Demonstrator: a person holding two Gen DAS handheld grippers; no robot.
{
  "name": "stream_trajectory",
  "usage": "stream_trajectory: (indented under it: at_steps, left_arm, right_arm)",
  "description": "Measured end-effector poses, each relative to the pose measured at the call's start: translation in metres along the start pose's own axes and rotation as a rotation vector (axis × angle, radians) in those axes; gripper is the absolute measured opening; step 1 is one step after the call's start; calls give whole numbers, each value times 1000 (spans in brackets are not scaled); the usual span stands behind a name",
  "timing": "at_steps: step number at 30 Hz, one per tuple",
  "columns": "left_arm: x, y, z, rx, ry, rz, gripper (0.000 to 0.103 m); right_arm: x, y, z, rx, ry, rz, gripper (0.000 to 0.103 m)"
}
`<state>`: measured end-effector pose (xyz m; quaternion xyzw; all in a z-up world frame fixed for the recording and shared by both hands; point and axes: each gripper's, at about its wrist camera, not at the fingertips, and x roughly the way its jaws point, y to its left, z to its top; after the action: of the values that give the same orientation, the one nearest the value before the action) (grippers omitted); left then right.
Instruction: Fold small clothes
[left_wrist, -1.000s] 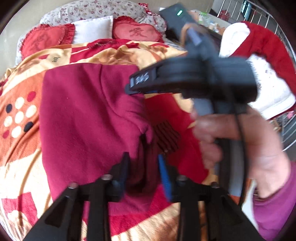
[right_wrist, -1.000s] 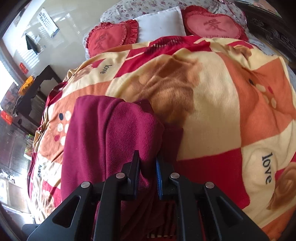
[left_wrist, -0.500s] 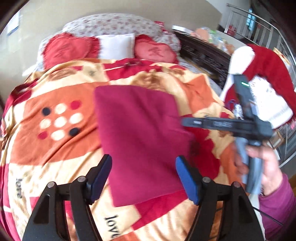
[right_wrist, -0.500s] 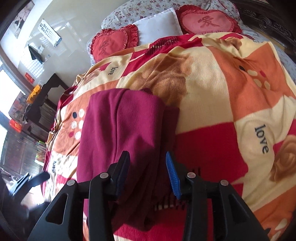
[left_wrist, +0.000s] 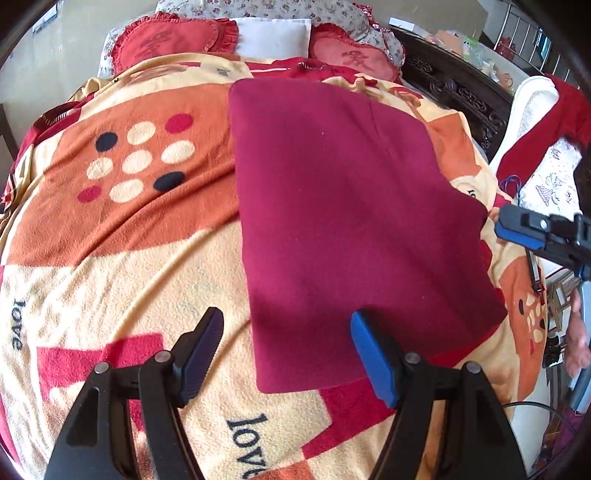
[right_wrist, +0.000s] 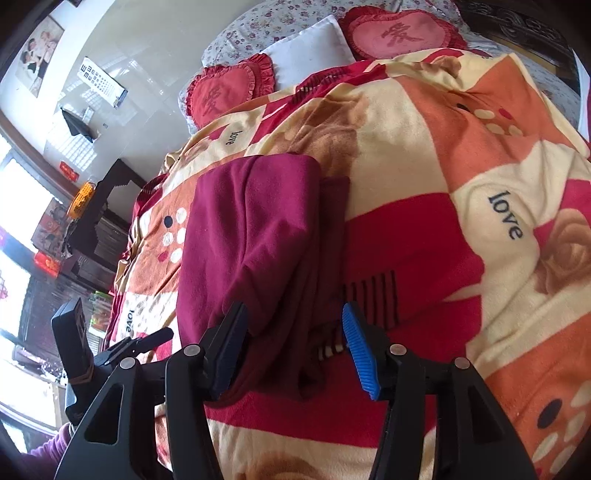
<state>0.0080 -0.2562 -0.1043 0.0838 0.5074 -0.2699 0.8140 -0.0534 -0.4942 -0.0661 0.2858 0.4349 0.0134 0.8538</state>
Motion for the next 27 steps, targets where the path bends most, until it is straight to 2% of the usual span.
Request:
stream_trajectory:
  at_steps: [5,8,13,15,16,18,19,22,24,26,27]
  left_arm:
    - [2,-3,-1,4,1,-1,75]
    - [4,-4,0,-4,6,-1,75]
    - [-1,-8,2,11,7,1,75]
    - [-8,-8,5,15,-5,-7,75]
    - [-13,-8,6,16,-21,-11,75]
    - [-20,-7,7,24,-53,0,76]
    - [-19,-7,7,27,-58,10,78]
    - [-4,-3,5,13,-9,38,78]
    - [5,0,2,-10,26,23,78]
    - [7,2,0,-9,25,21,78]
    - [8,2,0,-5,20,27,78]
  right_arm:
    - [-5,13,-8,-23,15,40,35]
    - [8,26,-12,-47,54,77,35]
    - [45,36,-10,-17,111,101,34]
    - [50,39,-7,-51,108,50,3]
    - [45,42,-6,-85,83,16,0]
    - [26,48,-6,-151,23,13,0]
    - [22,48,-6,-172,21,3,0]
    - [33,36,-14,-176,61,-78,0]
    - [47,23,-21,-157,112,-105,0]
    - [37,17,-21,-114,81,-60,2]
    - [24,14,-15,-74,38,-16,6]
